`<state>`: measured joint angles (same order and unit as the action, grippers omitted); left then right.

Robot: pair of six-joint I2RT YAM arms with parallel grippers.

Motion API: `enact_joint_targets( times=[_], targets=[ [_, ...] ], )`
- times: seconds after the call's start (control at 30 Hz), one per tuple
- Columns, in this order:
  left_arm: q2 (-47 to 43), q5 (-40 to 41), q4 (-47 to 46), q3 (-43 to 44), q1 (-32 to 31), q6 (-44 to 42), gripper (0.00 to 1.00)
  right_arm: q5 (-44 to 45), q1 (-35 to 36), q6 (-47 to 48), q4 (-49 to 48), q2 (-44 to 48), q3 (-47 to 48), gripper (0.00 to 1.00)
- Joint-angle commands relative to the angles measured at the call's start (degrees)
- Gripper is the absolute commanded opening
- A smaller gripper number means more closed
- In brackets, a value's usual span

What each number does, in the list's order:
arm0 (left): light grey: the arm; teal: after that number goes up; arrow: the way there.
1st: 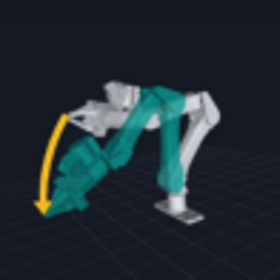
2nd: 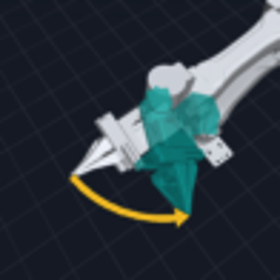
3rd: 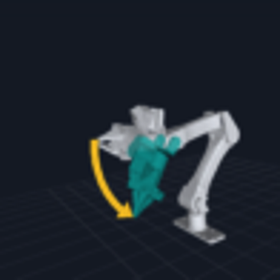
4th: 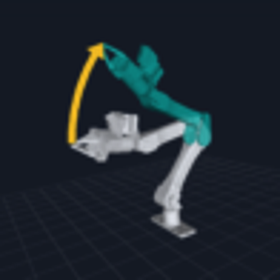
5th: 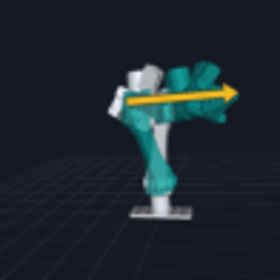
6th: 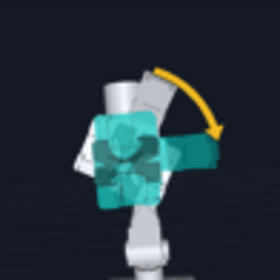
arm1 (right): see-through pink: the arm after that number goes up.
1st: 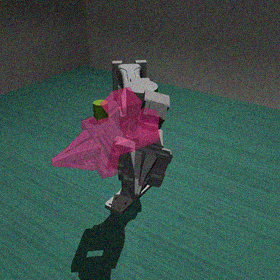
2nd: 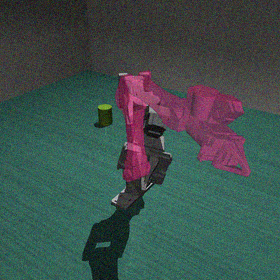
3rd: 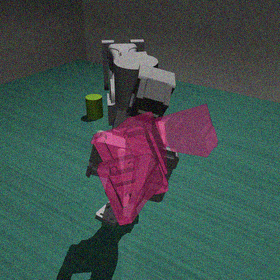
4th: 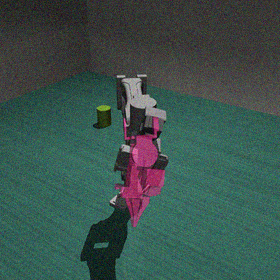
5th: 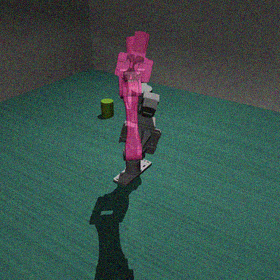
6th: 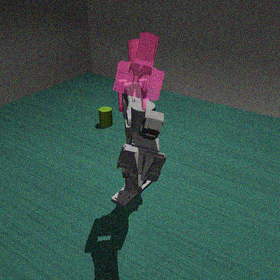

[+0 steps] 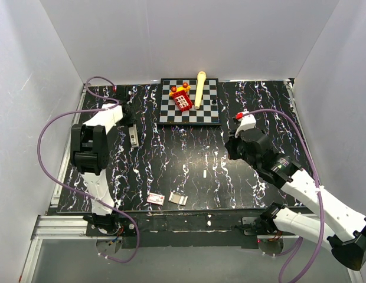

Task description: Unload the staples from the stapler

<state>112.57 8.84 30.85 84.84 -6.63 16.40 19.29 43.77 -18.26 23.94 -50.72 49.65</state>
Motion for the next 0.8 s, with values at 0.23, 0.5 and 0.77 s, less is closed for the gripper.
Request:
enact_joint_targets(
  times=[0.23, 0.5, 0.77],
  targets=[
    [1.69, 1.44, 2.81, 6.48, 0.75, -1.11, 0.47, -1.53, -2.02, -1.25, 0.14, -1.31, 0.88, 0.03],
    [-4.02, -0.66, 4.57, 8.59, 0.75, -1.99, 0.54, -1.54, -4.13, -1.77, 2.86, -4.30, 5.63, 0.33],
    [-19.39, -16.82, -0.69, -0.53, 0.13, -0.23, 0.70, -2.32, -12.90, -5.90, 7.43, -10.62, 10.99, 0.55]
  ],
)
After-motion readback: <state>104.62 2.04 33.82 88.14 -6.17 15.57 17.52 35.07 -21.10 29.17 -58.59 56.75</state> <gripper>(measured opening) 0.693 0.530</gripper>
